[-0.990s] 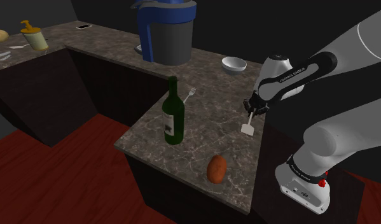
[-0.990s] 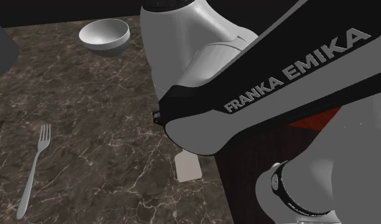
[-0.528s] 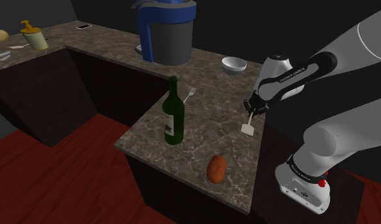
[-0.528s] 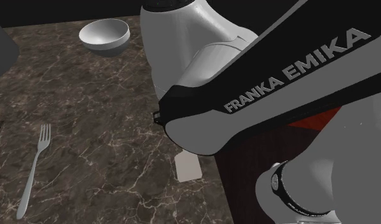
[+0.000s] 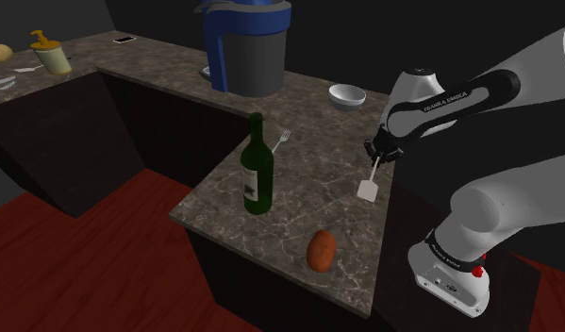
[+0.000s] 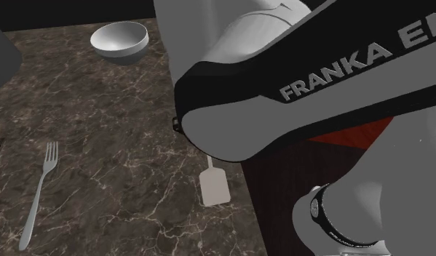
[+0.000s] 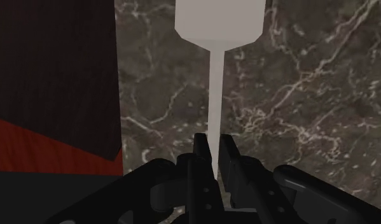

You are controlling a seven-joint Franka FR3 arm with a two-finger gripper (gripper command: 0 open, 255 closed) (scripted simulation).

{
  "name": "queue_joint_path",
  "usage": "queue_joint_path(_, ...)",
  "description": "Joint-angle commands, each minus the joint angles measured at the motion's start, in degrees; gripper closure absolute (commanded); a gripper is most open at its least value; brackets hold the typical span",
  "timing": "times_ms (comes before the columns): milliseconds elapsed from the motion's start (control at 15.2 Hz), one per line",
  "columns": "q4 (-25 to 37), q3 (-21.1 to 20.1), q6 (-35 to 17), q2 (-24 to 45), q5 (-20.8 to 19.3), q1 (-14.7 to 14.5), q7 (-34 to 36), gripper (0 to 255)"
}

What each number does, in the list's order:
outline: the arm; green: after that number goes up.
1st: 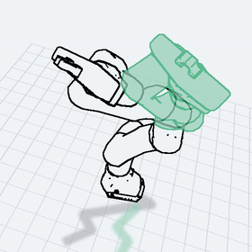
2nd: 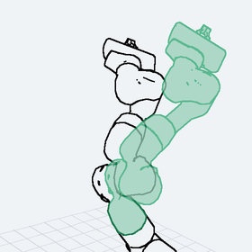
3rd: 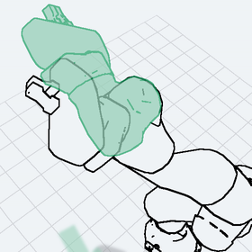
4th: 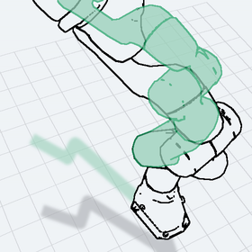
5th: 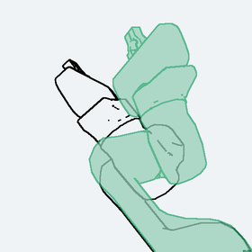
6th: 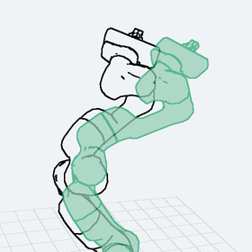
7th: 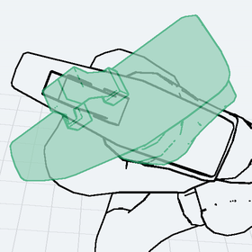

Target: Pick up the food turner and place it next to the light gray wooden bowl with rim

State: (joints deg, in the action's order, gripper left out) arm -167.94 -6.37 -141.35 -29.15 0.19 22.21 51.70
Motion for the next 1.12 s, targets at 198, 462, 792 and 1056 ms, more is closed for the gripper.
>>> queue_joint_path(198,1.79,0.32,6.00,-4.18,0.31,-0.38,-0.33,255)
queue_joint_path(462,3.48,0.58,10.38,-6.87,0.39,-0.51,-0.59,255)
queue_joint_path(792,5.92,0.88,15.53,-9.59,0.41,-0.60,-0.87,255)
queue_joint_path(1056,8.10,1.09,19.43,-11.31,0.39,-0.63,-1.05,255)
